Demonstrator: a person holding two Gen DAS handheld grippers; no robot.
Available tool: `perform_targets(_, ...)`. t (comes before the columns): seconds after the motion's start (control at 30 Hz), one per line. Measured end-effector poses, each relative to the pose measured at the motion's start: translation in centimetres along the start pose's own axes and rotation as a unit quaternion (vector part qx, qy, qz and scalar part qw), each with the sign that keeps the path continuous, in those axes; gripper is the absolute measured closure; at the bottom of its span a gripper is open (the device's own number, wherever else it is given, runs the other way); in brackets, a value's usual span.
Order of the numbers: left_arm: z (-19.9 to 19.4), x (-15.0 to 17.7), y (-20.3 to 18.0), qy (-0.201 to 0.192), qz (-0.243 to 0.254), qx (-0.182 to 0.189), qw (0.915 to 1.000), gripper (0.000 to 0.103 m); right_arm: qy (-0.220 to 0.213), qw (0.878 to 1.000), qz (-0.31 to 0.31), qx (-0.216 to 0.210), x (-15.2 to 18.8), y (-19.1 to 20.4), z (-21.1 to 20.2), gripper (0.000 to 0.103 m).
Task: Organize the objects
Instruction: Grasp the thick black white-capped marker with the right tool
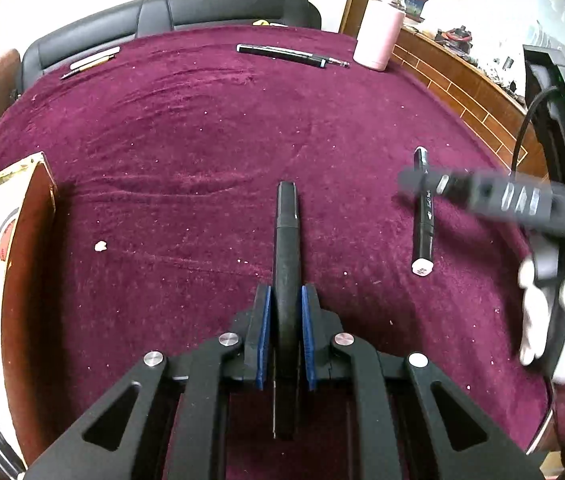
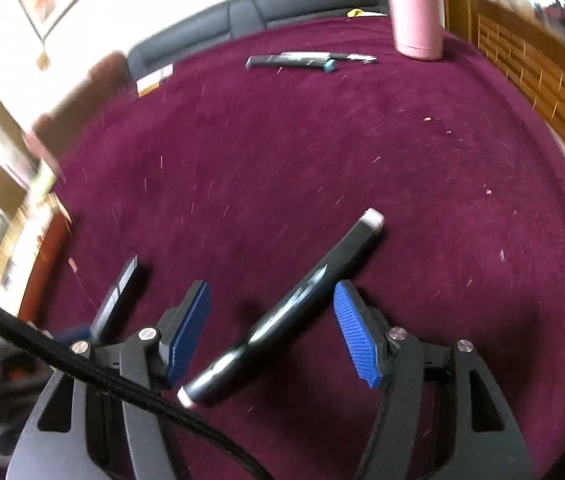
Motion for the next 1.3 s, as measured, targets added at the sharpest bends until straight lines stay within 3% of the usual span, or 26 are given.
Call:
perform_targets(0.1,-0.1,0.5,-0.2,-0.018,0.000,-0.001,0.9998,0.089,-0.002,0.999,-0.016,0.038,0.3,0.9,0.4,0.039)
perform_targets(0.2,-0.4,1.4,0.5,-0.045,-0.002,0.005,0.9990,0.087,-0.004,0.999,-0.004,0.037,0.0,0.4,0.5,0.038)
perform_targets(0.27,-0.6,1.4,0.6,-0.048,-0.008,0.024,0.9986,0.079,0.006,0.999,-0.003,0.036,-0.4,0.5,0.7,0.033)
perform_targets(0.37,-0.2,1.0,-0.1,-0.049,0.008,0.048,0.9976,0.055,0.037,0.997,-0.030,0.063,-1.0,1.7,1.4,0.028)
perform_targets(0.4,0.0,1.0,-0.5,-0.046,0.019,0.053,0.9974,0.039,0.043,0.996,-0.031,0.071,-0.9,1.9,1.4,0.028)
perform_targets(0.43,0.2,1.0,-1.4,-0.039,0.042,0.051,0.9970,0.024,0.049,0.996,-0.025,0.071,-1.0,1.9,1.4,0.028)
perform_targets(0.53,1.4,1.3,-4.0,-0.013,0.109,0.012,0.9939,0.002,0.067,0.995,-0.024,0.072,-1.5,1.6,1.6,0.032)
perform_targets(0.57,1.7,1.4,-4.8,-0.011,0.128,-0.011,0.9917,0.001,0.069,0.995,-0.028,0.072,-1.5,1.5,1.4,0.037)
perform_targets(0.73,1.6,1.6,-4.2,-0.013,0.109,0.015,0.9939,0.002,0.069,0.995,-0.035,0.068,-1.1,1.1,0.8,0.052)
perform_targets(0.87,-0.1,1.0,0.1,-0.027,0.002,0.120,0.9924,0.014,0.070,0.994,-0.043,0.067,-1.2,1.2,1.0,0.052)
perform_targets(0.9,-0.5,0.9,1.6,-0.031,-0.021,0.114,0.9928,0.015,0.072,0.994,-0.043,0.066,-1.3,1.2,1.0,0.052)
perform_targets(1.0,-0.3,0.9,3.0,-0.028,-0.014,0.047,0.9984,0.015,0.072,0.994,-0.039,0.066,-1.4,1.2,1.2,0.048)
perform_targets(1.07,-0.1,0.8,2.7,-0.028,-0.002,0.035,0.9990,0.015,0.069,0.995,-0.034,0.066,-1.3,1.2,1.2,0.046)
perform_targets(1.13,0.6,0.9,1.1,-0.021,0.040,-0.012,0.9989,0.014,0.067,0.995,-0.036,0.064,-1.3,1.3,1.3,0.043)
perform_targets(1.17,1.1,0.9,0.3,-0.019,0.062,-0.033,0.9974,0.013,0.067,0.995,-0.037,0.057,-1.3,1.5,1.4,0.035)
perform_targets(1.2,1.4,1.0,-0.4,-0.024,0.076,-0.046,0.9957,0.011,0.068,0.996,-0.038,0.037,-1.3,1.7,1.6,0.017)
perform_targets(1.3,1.9,0.6,-0.8,-0.024,0.072,-0.046,0.9961,0.007,0.061,0.996,-0.054,0.042,-1.0,3.0,2.4,0.000)
Point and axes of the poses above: each gripper's, at about its wrist camera, not at the fingertips, and z roughly the way its jaws point, y to its left, x to its underside, the point moved 1 cm from there along z, roughly the way its jaws point, and after that the axes turned 4 degrees about -z, right-handed, at the moved point
